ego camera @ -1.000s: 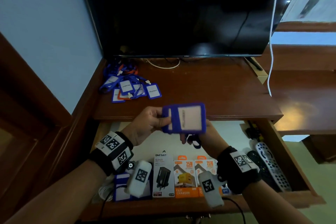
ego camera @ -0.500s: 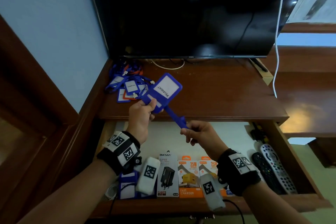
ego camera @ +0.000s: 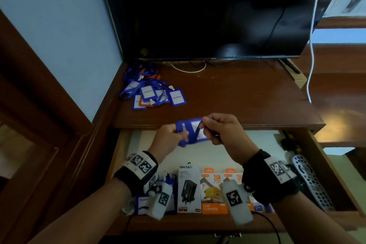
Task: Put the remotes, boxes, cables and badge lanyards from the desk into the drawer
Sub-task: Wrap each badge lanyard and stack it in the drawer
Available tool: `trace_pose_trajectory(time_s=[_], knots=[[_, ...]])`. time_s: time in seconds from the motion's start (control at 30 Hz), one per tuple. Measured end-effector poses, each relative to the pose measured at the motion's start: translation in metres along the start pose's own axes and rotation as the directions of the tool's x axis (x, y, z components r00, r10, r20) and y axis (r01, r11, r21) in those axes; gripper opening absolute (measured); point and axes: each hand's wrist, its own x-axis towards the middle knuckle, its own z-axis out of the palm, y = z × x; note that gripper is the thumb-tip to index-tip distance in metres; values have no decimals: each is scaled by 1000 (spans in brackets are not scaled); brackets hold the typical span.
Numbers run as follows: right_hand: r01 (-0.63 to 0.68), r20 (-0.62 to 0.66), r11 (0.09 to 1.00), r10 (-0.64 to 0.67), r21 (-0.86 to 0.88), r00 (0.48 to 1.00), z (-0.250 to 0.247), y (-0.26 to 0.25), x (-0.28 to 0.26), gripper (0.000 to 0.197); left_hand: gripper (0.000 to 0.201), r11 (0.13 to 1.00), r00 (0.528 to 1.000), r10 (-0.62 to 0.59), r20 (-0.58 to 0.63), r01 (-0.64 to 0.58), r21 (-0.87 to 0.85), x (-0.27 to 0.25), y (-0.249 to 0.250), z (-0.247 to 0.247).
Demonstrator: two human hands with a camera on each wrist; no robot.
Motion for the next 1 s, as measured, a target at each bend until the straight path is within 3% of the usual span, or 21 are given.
trace_pose_trajectory(time_s=[0.13, 0.3, 0.4, 0.53, 0.67, 0.8, 0.9, 1.0], knots=[[-74, -114, 997, 75, 18, 991, -6, 1, 16, 26, 6, 944, 966, 99, 238, -167, 284, -5, 7, 2], [-170, -98, 977, 158, -126, 983, -20, 16, 27, 30, 8, 709, 875, 206, 437, -442, 550, -8, 8, -8], [-207, 2, 963, 211, -174, 978, -24, 27, 27, 28, 15, 765, 848, 326, 418, -496, 409, -9, 12, -15], [-175, 108, 984, 171, 29, 979, -20, 36, 29, 27, 16, 907, 875, 398, 276, -421, 27, -11, 14, -14], [-90, 95, 977, 73, 194, 993, -11, 43, 34, 16, 23, 910, 950, 287, 126, -229, -345, -10, 9, 0], [-188, 135, 949, 158, 254, 978, -3, 45, 46, 33, 22, 775, 991, 136, 4, -104, -623, -3, -1, 17], [-247, 217, 945, 200, 216, 955, -4, 55, 53, 35, 26, 764, 997, 39, -64, -71, -641, -4, -8, 25], [-303, 283, 950, 270, 81, 921, -11, 73, 58, 28, 23, 819, 984, -79, -162, -28, -573, -9, -23, 21]])
